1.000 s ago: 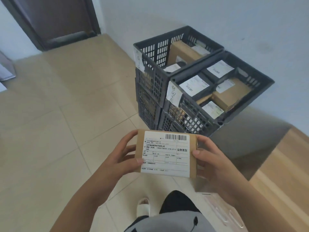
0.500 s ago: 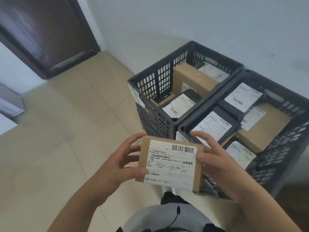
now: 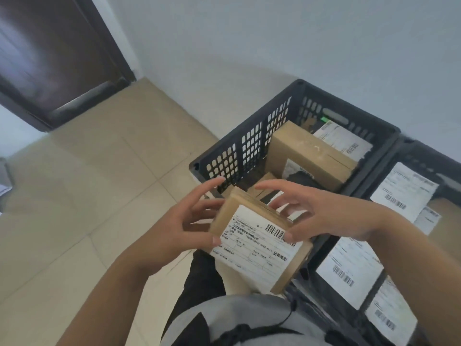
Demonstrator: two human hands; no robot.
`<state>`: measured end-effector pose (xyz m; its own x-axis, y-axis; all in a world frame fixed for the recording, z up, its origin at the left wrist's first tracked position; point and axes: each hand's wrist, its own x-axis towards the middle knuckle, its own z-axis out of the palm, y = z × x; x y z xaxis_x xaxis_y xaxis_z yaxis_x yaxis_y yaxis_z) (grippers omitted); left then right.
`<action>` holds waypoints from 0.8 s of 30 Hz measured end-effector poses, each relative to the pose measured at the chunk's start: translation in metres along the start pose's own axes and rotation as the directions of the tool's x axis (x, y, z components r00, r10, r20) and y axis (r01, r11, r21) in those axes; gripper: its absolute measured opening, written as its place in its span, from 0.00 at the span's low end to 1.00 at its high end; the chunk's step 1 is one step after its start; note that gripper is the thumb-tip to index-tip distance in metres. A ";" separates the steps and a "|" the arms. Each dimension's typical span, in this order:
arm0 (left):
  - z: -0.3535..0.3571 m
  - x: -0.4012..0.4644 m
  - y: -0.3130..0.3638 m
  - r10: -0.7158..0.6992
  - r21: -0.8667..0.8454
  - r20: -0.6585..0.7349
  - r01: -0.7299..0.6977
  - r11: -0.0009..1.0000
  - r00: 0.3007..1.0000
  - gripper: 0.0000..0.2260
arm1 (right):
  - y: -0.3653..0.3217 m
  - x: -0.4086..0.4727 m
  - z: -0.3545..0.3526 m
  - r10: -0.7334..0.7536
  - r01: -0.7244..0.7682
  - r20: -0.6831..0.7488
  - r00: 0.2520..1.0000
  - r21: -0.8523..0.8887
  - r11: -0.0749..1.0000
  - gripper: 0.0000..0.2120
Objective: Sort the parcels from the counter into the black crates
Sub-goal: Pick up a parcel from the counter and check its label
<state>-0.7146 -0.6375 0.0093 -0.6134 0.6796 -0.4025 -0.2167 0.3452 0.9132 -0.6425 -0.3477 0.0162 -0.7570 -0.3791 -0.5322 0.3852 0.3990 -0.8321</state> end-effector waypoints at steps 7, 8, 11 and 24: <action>-0.090 0.171 0.010 0.026 0.296 -0.171 0.026 0.955 0.985 0.23 | 0.002 0.059 -0.023 0.335 -0.169 -0.514 0.790 0.342 0.924 0.45; -0.101 0.196 0.009 -0.006 0.383 -0.154 0.065 0.922 0.988 0.25 | 0.003 0.070 -0.021 0.420 -0.196 -0.548 0.723 0.420 0.886 0.43; -0.121 0.252 0.003 -0.113 0.458 -0.011 0.106 0.883 0.993 0.30 | 0.004 0.104 -0.010 0.608 -0.198 -0.573 0.550 0.618 0.761 0.39; -0.113 0.318 -0.047 -0.045 0.487 0.160 -0.040 0.872 0.986 0.25 | 0.034 0.296 -0.017 0.864 -0.070 -0.494 0.100 0.862 0.502 0.49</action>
<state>-0.9849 -0.5105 -0.1546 -0.4734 0.7584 -0.4481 0.2051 0.5896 0.7812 -0.8626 -0.4319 -0.1669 -0.0039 0.7194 -0.6945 0.7012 -0.4932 -0.5148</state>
